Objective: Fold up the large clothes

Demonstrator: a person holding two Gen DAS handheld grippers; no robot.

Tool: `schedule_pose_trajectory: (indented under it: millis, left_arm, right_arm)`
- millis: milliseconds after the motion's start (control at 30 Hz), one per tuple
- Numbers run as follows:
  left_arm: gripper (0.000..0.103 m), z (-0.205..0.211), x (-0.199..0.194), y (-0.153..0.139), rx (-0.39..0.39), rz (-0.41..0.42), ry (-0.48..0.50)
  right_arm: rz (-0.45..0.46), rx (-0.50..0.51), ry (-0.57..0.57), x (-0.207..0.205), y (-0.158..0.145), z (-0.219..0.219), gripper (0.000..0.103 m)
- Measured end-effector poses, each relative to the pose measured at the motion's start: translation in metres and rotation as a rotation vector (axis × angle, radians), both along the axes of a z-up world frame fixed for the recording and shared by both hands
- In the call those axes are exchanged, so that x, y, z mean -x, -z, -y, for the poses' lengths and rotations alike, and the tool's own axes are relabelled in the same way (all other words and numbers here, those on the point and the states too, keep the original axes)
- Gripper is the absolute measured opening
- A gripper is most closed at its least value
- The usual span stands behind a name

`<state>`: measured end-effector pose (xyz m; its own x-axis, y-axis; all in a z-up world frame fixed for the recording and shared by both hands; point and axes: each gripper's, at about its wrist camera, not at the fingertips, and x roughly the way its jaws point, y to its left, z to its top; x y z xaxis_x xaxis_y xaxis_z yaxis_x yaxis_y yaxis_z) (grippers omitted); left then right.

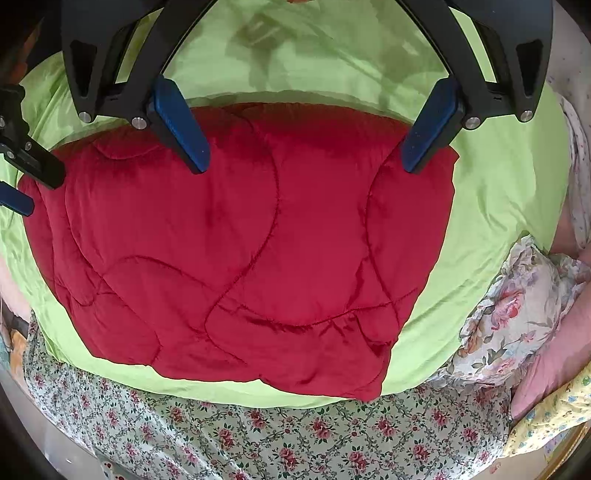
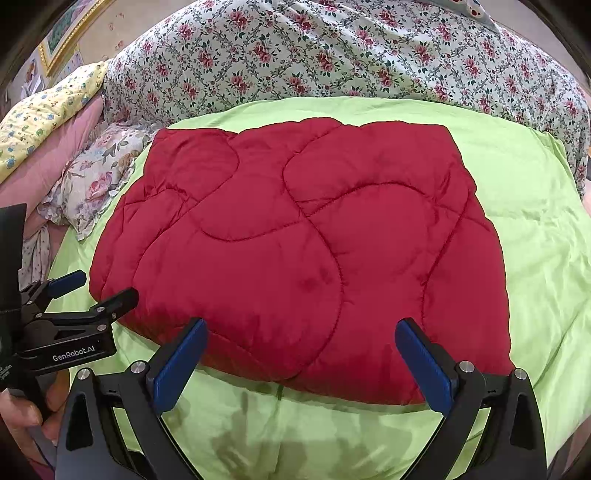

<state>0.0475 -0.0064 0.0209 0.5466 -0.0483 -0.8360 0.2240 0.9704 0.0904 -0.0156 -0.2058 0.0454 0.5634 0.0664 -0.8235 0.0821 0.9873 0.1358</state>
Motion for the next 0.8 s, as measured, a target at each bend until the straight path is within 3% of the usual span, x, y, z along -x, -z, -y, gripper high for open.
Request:
schedule_pose_trajectory:
  millis: [800]
  left_arm:
    - [0.103,0.0025,-0.0087,-0.0006,0.001,-0.003,0.003]
  right_arm:
    - [-0.004,-0.005,-0.007,-0.0057,-0.0009,-0.0011,0.102]
